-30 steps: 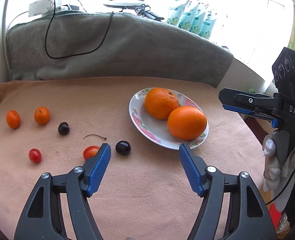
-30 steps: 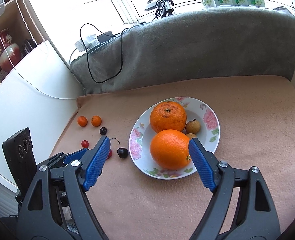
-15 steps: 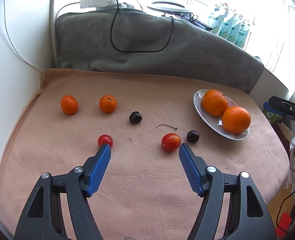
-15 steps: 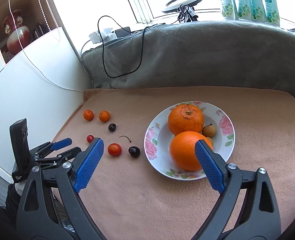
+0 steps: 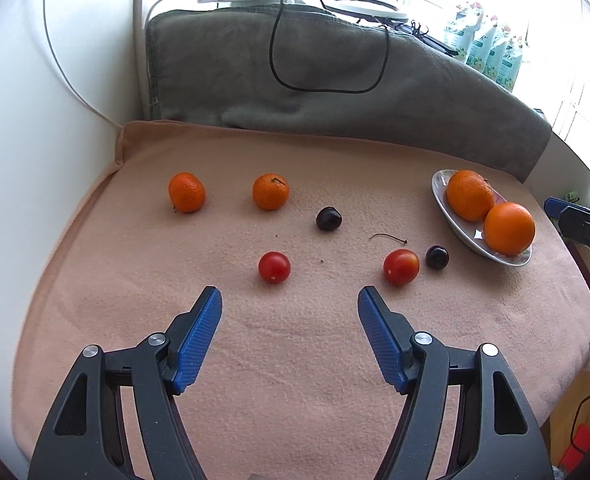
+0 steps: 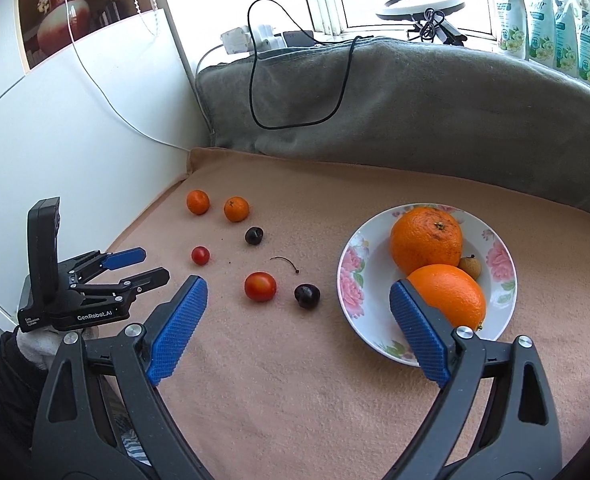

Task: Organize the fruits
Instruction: 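Move the right tool to the red tomato while the left tool approaches a cherry tomato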

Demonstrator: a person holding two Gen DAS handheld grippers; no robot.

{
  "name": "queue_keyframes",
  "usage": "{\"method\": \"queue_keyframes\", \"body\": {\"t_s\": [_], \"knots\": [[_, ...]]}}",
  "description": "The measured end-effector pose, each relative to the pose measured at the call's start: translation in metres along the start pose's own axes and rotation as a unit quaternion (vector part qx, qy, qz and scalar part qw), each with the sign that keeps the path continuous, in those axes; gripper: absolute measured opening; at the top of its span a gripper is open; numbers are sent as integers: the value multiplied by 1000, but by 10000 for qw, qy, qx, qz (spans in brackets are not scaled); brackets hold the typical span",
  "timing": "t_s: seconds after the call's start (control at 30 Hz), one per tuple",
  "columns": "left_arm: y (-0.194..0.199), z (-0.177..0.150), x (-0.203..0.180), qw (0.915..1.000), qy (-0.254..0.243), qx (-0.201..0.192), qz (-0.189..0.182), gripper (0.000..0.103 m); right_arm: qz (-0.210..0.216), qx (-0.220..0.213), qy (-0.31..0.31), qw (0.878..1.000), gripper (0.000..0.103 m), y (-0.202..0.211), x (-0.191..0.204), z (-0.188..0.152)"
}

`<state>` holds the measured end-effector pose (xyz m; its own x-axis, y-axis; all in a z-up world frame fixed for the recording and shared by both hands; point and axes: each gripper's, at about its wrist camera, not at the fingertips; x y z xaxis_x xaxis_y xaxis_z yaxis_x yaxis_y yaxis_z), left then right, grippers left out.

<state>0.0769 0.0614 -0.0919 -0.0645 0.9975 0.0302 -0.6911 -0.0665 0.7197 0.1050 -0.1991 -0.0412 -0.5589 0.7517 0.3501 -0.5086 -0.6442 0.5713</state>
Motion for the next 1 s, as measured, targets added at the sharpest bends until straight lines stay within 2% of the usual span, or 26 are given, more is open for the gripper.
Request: {"method": "queue_keyframes", "body": {"t_s": [0.23,0.4,0.43,0.5,0.6,0.67,0.73,0.87,1.0], "knots": [[-6,-1,10,9998,166,15,-94,70,136,223,259,9993,95,-26,20,-1],[-13,-1,14,9995,250,60,-204,69,310,385,206,9986,94,-48,25,-1],[-14,-1,14,9994,257,67,-224,68,338,417,208,9983,90,-52,26,-2],[-18,0,15,9991,286,107,-290,58,372,514,237,9977,84,-60,28,-2],[-24,1,17,9985,354,166,-379,57,351,646,277,9969,81,-73,29,-3],[-27,2,17,9984,352,197,-407,53,357,751,308,9961,74,-81,29,-4],[-31,3,15,9982,340,220,-435,51,343,898,325,9948,60,-90,28,-4],[-38,7,16,9981,334,256,-460,47,303,1063,348,9933,59,-104,25,-5],[-47,11,18,9974,397,322,-500,44,268,1165,291,9924,51,-114,19,-4]]}}
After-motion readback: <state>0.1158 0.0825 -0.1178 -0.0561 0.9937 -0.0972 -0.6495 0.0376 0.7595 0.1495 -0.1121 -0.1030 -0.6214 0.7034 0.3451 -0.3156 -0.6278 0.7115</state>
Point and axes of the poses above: each gripper's, at about its wrist camera, not at the fingertips, and y roughly against the way its jaws point, x to its left, z to its top, and after that the axes turned 11 degrees about z, right-handed
